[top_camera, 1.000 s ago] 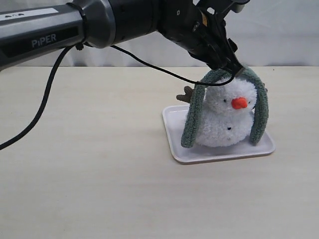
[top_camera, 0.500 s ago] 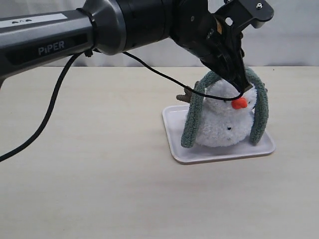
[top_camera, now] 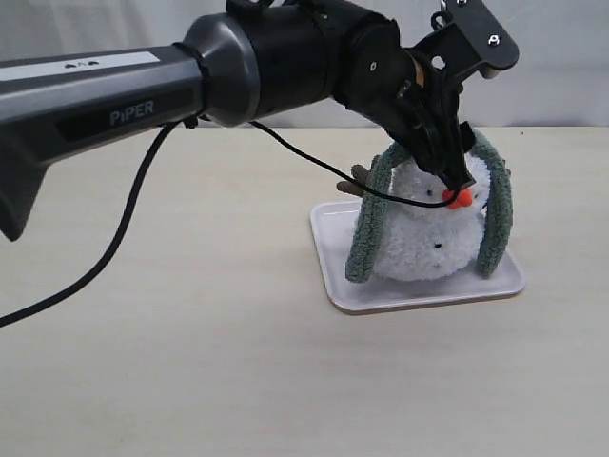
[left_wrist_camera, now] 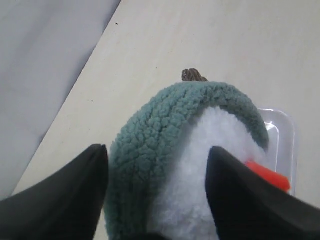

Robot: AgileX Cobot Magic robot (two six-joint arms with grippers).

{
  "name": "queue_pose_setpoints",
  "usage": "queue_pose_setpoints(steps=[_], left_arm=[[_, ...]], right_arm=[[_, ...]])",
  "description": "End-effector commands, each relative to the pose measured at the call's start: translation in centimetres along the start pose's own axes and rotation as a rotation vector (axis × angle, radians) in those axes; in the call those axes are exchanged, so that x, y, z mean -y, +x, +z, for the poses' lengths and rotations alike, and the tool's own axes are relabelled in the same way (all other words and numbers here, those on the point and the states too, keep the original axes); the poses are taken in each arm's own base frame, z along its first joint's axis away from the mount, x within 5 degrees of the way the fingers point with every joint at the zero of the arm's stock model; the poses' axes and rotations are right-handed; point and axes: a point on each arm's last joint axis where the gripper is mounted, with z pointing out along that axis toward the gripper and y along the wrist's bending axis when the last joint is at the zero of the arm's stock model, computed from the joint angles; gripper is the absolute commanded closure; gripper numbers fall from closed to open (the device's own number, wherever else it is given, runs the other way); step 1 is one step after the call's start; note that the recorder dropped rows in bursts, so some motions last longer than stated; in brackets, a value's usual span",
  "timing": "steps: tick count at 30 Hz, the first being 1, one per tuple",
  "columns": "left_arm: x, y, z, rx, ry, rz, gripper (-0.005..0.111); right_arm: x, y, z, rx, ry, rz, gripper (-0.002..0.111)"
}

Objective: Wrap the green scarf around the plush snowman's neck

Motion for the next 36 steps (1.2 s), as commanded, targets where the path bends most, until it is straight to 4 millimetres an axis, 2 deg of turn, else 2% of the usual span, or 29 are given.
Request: queue_pose_setpoints(steps=[1,7,10,13,22,25,27,29,31,32,36], left_arm=[[0.1,0.0,1.1,0.046,-0.025,0.007,0.065],[0.1,-0.1,1.3,0.079,-0.044,0.008,0.095],[0.0,-0.3,1.4,0.101,-0.055,0.008,0.103],[-0.1,-0.2,1.4,0.098,-0.059,0.019,0.107],[-0.3,0.2,1.4,0.070,-0.061,0.034,0.107],[-0.2,0.2,0.8,0.026,-0.038,0.038,0.107],[-0.4,-0.1,0.0,0.021,-0.036,0.037,0.106],[-0.5,-0.2,-0.2,0.010,-0.041,0.054,0.097],[-0.5,-0.1,-0.3,0.001,-0.037,0.054,0.076],[-0.5,-0.1,-0.3,0.001,-0.037,0.054,0.069],[-0.3,0.2,0.4,0.003,-0.037,0.054,0.065]], right_arm=[[0.0,0.1,0.0,-0.007,0.000,-0.014,0.104],[0.0,0.1,0.0,-0.007,0.000,-0.014,0.104],[0.0,0.1,0.0,-0.007,0.000,-0.014,0.104],[0.0,0.1,0.0,-0.007,0.000,-0.014,0.104],[0.0,0.1,0.0,-0.007,0.000,-0.014,0.104],[0.0,0.1,0.0,-0.007,0.000,-0.014,0.104],[0.0,0.1,0.0,-0.007,0.000,-0.014,0.104],[0.0,0.1,0.0,-0.007,0.000,-0.014,0.104],[0.0,0.1,0.0,-0.007,0.000,-0.014,0.104],[0.0,0.1,0.0,-0.007,0.000,-0.014,0.104],[0.0,0.1,0.0,-0.007,0.000,-0.014,0.104]])
